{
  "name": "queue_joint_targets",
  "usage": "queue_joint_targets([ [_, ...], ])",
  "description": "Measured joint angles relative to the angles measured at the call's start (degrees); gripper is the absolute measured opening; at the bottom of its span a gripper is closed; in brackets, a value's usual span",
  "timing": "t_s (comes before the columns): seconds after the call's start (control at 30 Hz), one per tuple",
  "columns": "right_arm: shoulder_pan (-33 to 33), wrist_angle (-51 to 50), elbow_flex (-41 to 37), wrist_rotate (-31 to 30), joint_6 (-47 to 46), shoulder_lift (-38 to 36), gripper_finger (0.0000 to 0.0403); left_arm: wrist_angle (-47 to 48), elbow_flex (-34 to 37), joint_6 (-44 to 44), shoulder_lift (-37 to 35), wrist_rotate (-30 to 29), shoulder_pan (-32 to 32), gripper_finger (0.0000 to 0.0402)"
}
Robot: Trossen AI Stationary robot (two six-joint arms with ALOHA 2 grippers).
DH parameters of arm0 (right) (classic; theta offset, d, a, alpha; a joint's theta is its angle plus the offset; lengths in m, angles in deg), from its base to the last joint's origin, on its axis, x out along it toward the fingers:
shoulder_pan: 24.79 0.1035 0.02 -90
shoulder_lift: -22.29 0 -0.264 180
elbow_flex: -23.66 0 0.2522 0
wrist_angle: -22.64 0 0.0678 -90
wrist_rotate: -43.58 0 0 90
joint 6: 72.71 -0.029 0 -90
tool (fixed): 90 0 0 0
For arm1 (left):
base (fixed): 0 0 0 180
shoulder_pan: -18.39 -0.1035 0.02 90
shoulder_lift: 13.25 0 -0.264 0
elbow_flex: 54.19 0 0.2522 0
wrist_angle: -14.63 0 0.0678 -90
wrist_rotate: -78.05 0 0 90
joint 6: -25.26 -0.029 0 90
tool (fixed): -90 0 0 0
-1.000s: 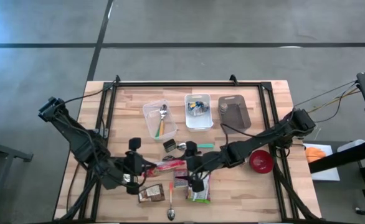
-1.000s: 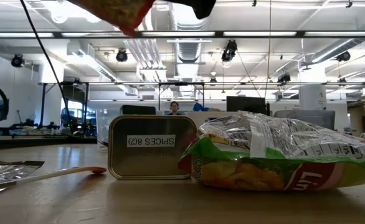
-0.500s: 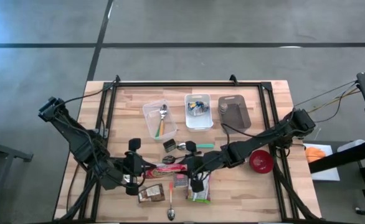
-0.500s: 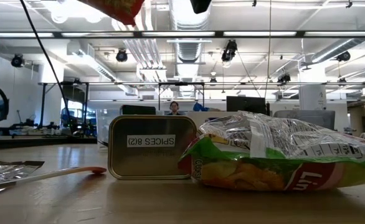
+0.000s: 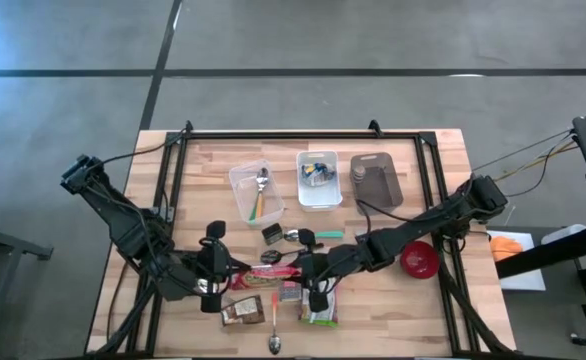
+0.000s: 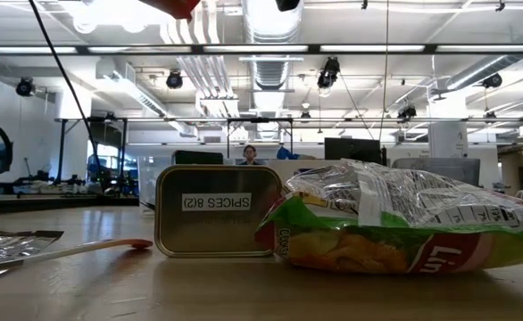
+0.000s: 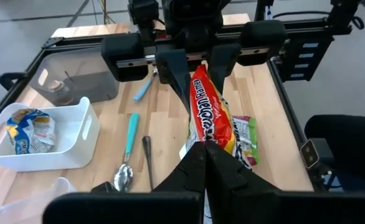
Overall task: Pick & Place Food Item
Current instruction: Put the red noodle pack into the white bin
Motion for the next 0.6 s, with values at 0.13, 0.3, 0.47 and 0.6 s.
queue_joint_targets([
  [0.13,0.04,-1.40,0.01,0.41,0.99,-0.14,0.0059,0.03,0.00,2.21,-0.60,0.05,0.00,0.0034],
  [0.3,0.02,-6.87,2.61,0.58,1.44,-0.10,0.0058,-0.54,0.00,3.04,-0.78,-1.48,-0.13,0.0109],
  [0.47,-0.10,-14.50,7.04,-3.52,2.08,-0.10,0.0058,-0.67,0.00,3.03,-1.90,-2.71,-0.14,0.0177],
  [0.6,-0.66,-27.58,12.66,-11.01,2.02,-0.10,0.0059,-0.50,0.00,5.92,-3.61,-2.72,-0.13,0.0206],
])
